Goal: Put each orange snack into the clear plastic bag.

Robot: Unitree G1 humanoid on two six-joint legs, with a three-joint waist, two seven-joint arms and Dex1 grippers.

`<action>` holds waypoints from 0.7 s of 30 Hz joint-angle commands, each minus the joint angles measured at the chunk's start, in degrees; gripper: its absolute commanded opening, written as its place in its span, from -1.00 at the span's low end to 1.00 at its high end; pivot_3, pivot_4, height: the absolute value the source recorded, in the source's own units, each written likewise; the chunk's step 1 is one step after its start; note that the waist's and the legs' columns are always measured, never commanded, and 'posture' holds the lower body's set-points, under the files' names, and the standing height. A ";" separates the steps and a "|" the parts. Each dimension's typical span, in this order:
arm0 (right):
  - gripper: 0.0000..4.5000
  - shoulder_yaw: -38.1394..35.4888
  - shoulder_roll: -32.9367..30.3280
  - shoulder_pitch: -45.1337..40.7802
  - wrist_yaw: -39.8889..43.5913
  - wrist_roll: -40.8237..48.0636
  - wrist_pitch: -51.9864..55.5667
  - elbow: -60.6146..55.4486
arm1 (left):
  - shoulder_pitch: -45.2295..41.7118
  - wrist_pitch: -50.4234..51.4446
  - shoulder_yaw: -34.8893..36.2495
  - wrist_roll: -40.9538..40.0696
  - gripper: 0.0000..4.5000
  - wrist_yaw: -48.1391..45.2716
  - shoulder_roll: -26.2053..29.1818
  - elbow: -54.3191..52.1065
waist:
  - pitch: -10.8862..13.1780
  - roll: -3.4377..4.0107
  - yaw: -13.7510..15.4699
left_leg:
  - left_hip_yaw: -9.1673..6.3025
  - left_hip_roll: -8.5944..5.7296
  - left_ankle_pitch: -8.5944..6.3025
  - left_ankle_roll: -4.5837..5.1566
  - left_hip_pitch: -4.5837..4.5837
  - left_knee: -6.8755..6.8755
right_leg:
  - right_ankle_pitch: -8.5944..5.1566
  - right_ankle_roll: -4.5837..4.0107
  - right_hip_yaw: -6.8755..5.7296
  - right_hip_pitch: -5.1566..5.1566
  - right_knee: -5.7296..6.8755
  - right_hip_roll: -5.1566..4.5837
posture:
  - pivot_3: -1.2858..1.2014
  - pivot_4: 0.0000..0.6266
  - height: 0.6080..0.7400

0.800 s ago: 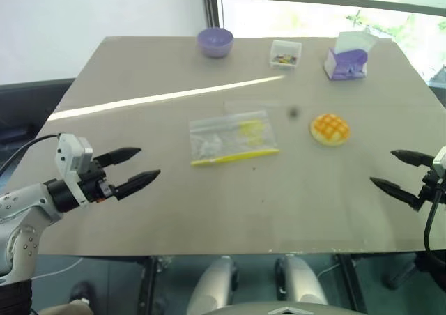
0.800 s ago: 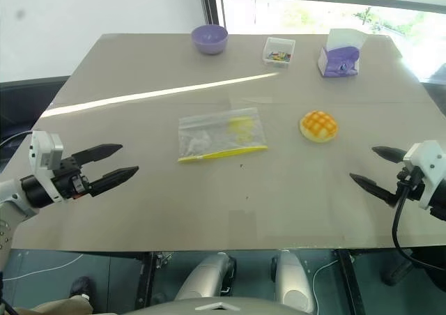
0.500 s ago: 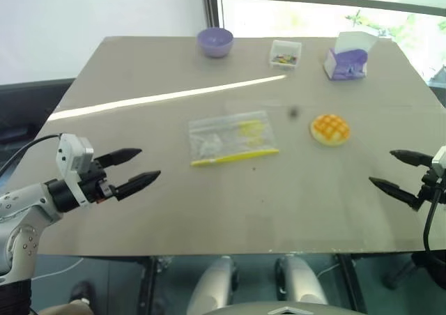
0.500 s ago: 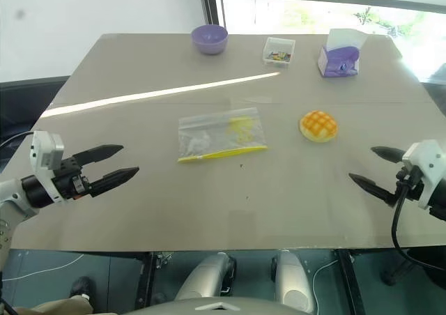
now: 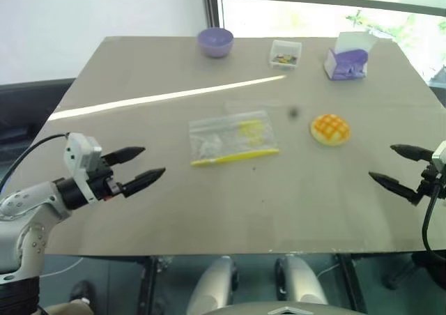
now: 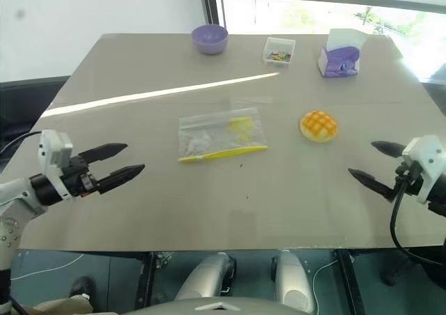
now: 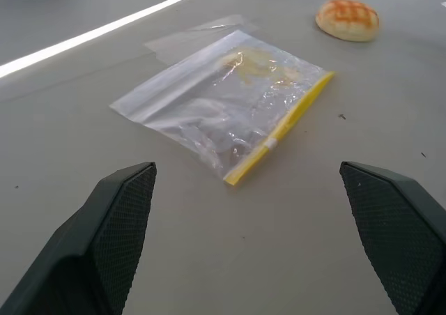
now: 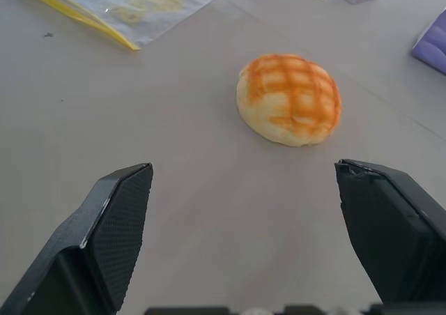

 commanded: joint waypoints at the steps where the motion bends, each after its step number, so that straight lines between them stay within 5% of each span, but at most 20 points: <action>1: 1.00 1.98 1.46 -3.43 -1.95 -0.17 -0.58 -2.22 | -5.05 -0.47 -0.79 0.80 0.98 5.40 -1.56 -0.77 | 0.00 -0.01 0.03 | -0.02 0.00 0.00 0.00 0.00 0.01 | 0.02 -0.01 -0.02 0.00 0.00 0.01 | 0.03 -0.52 1.00; 7: 1.00 9.45 5.23 -11.60 -3.54 -1.70 -1.36 -2.44 | -14.66 10.65 -4.98 2.47 0.98 17.71 -2.70 2.24 | 0.00 -0.01 -0.30 | 0.05 -0.01 0.01 -0.01 0.03 0.02 | 0.09 0.05 -0.12 -0.01 0.01 0.13 | 0.03 -0.52 1.00; 13: 1.00 17.82 8.91 -17.05 -2.66 -1.16 0.22 -7.77 | -25.77 31.49 -4.48 -8.06 0.98 18.71 -2.87 11.28 | 0.01 -0.02 -0.42 | 0.02 -0.02 0.02 -0.02 0.01 0.07 | 0.11 0.09 -0.12 -0.05 0.09 0.39 | 0.03 -0.52 1.00; 21: 1.00 23.95 11.78 -18.51 -3.13 -1.05 1.74 -13.82 | -35.97 46.07 -8.61 -8.55 0.98 17.63 -3.07 28.75 | 0.06 -0.12 -0.47 | 0.02 -0.10 0.16 -0.27 -0.03 0.10 | 0.11 0.09 -0.07 -0.20 0.28 0.37 | 0.03 -0.52 1.00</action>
